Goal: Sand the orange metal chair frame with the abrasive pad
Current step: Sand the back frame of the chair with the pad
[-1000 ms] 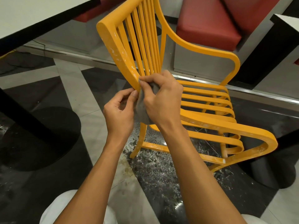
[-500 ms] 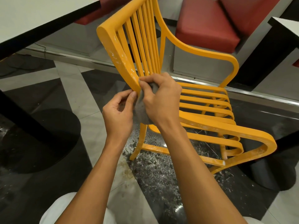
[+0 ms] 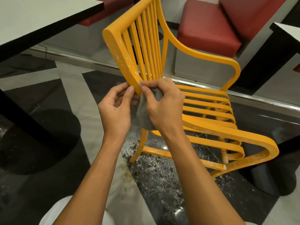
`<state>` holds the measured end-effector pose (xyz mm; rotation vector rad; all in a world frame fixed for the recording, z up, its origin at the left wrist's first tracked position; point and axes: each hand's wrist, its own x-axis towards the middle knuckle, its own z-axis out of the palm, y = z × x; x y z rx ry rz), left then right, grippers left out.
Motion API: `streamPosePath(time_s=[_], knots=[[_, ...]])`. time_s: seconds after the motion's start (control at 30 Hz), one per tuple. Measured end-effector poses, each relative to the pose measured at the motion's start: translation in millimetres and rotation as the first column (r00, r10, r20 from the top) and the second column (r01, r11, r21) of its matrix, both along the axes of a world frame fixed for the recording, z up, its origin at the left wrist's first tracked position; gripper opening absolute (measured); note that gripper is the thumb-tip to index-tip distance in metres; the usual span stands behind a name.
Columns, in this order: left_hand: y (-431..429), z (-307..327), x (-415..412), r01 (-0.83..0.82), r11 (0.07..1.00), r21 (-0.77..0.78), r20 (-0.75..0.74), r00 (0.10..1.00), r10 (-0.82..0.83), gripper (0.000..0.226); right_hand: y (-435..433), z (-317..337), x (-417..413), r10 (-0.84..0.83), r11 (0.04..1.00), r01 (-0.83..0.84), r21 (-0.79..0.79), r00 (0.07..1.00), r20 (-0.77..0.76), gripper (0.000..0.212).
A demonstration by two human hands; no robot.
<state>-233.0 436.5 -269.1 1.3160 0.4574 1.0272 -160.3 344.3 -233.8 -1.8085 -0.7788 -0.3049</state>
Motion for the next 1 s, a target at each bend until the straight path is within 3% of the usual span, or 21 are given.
streamPosePath(time_s=[0.13, 0.33, 0.5, 0.7, 1.0], knots=[[1, 0, 1, 0.007, 1.0, -0.002, -0.012, 1.0, -0.007, 0.02, 5, 3, 8, -0.055, 0.998, 0.054, -0.02, 0.997, -0.052, 0.007], [3, 2, -1, 0.017, 1.0, 0.007, -0.012, 1.0, -0.016, 0.02, 6, 6, 2, 0.031, 0.999, -0.031, 0.01, 0.999, 0.005, 0.008], [4, 2, -1, 0.011, 0.999, 0.05, -0.033, 0.999, -0.01, 0.021, 6, 5, 13, -0.034, 0.999, 0.034, -0.037, 0.999, -0.022, 0.007], [7, 5, -3, -0.014, 0.995, 0.1, -0.026, 1.0, 0.017, 0.023, 6, 5, 3, 0.03, 0.999, -0.03, 0.014, 1.0, 0.002, 0.01], [7, 7, -2, -0.039, 0.994, 0.106, -0.004, 0.999, 0.039, 0.026, 20, 14, 2, -0.026, 0.999, 0.026, 0.032, 1.0, 0.004, 0.008]])
